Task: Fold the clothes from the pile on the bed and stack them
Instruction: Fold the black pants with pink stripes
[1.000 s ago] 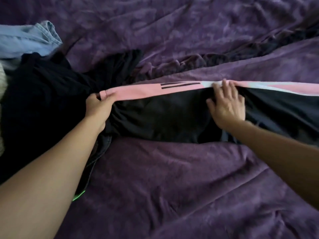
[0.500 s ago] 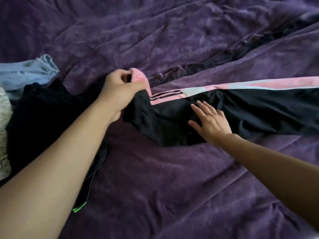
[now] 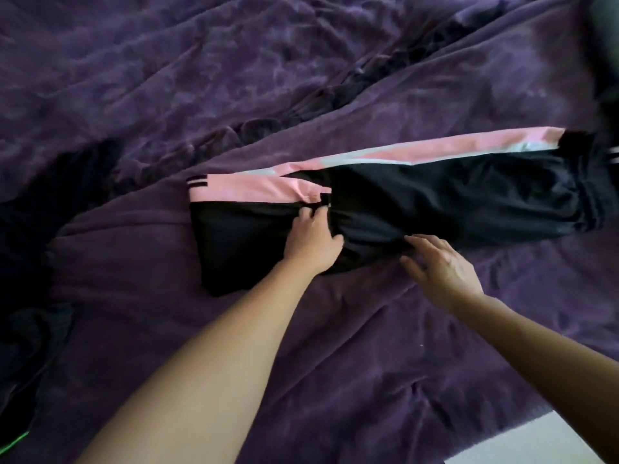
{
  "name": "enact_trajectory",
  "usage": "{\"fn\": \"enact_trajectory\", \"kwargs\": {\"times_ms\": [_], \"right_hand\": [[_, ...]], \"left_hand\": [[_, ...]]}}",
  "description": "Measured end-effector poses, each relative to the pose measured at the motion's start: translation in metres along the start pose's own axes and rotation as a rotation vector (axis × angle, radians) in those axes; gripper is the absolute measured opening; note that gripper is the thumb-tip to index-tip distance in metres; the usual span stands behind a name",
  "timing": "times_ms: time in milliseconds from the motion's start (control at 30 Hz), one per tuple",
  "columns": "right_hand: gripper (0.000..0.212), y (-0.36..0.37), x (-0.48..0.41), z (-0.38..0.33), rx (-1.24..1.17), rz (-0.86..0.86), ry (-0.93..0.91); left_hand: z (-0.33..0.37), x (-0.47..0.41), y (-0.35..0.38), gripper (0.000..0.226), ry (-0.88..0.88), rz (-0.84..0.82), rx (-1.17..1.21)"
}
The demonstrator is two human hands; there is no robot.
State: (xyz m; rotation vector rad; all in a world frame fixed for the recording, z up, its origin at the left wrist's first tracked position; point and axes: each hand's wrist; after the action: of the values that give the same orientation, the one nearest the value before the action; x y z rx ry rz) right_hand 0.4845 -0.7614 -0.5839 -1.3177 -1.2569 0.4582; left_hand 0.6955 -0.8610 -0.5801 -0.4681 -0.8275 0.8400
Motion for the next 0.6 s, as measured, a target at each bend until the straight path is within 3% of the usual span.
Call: {"fn": "enact_trajectory", "kwargs": {"times_ms": [133,233,300,367,500,600], "right_hand": [[0.040,-0.034,-0.018,0.039,-0.028,0.008,-0.105],[0.033,-0.080,-0.045,0.078,-0.057,0.280,-0.112],[0.036,-0.109,-0.070,0.113,-0.071,0.405,-0.016],[0.050,-0.126,-0.098,0.148,-0.094,0.369,0.192],[0.090,-0.131,-0.139,0.191,-0.264,0.128,0.574],[0.076,-0.138,-0.148,0.199,-0.540,0.021,0.648]], "left_hand": [[0.020,-0.002,0.028,0.065,-0.047,-0.043,-0.360],[0.041,-0.009,0.042,0.068,-0.138,-0.038,-0.474],[0.050,-0.012,0.054,0.070,-0.179,-0.035,-0.562],[0.053,-0.018,0.067,0.071,-0.213,-0.031,-0.620],[0.052,-0.024,0.085,0.072,-0.250,-0.007,-0.661],[0.050,-0.024,0.088,0.072,-0.249,-0.004,-0.681]]}}
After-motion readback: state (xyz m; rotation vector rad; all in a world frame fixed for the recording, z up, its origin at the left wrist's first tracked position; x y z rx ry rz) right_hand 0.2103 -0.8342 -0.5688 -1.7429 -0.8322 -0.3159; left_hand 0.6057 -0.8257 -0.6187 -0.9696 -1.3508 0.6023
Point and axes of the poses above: each hand's wrist, its own x-axis away from the middle knuckle, its own y-axis out of the palm, z = x × y, and after that the axes turned 12 degrees about y, right-handed
